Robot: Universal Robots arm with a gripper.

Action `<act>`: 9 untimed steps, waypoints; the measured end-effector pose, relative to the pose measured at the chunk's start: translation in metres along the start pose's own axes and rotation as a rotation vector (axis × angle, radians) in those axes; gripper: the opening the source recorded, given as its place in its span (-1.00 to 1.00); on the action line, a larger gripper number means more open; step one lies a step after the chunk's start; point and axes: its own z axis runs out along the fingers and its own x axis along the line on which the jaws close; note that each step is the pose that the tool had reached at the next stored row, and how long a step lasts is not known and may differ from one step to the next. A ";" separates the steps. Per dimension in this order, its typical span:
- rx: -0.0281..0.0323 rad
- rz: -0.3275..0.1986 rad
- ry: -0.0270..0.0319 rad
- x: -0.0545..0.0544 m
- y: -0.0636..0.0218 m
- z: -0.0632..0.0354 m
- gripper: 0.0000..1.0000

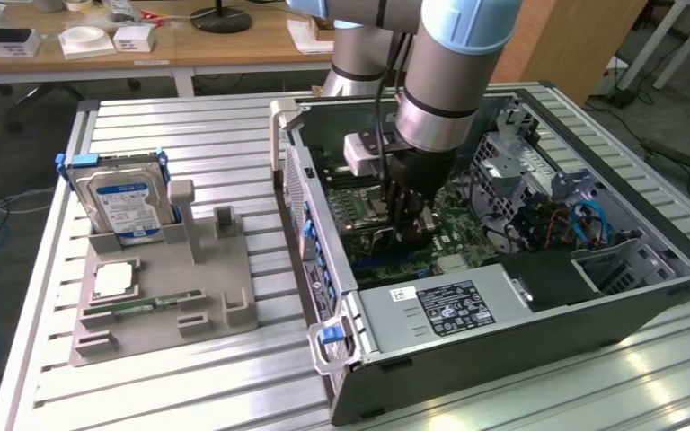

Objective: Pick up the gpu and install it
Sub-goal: 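Insert the gpu into the slot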

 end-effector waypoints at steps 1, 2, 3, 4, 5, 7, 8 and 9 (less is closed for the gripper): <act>0.0001 0.001 -0.0001 0.000 -0.0002 0.0000 -0.48; 0.0002 0.001 -0.0002 0.000 -0.0003 0.0001 -0.48; 0.0001 0.001 -0.0001 0.000 -0.0003 0.0001 -0.48; 0.0002 0.001 -0.0002 0.000 -0.0004 0.0001 -0.48; 0.0001 0.001 -0.0001 0.000 -0.0004 0.0001 -0.48; 0.0003 0.001 -0.0002 0.000 0.0001 0.0005 -0.48; 0.0004 0.001 -0.0002 0.000 0.0005 0.0006 -0.48; 0.0005 0.001 -0.0003 0.000 0.0010 0.0008 -0.48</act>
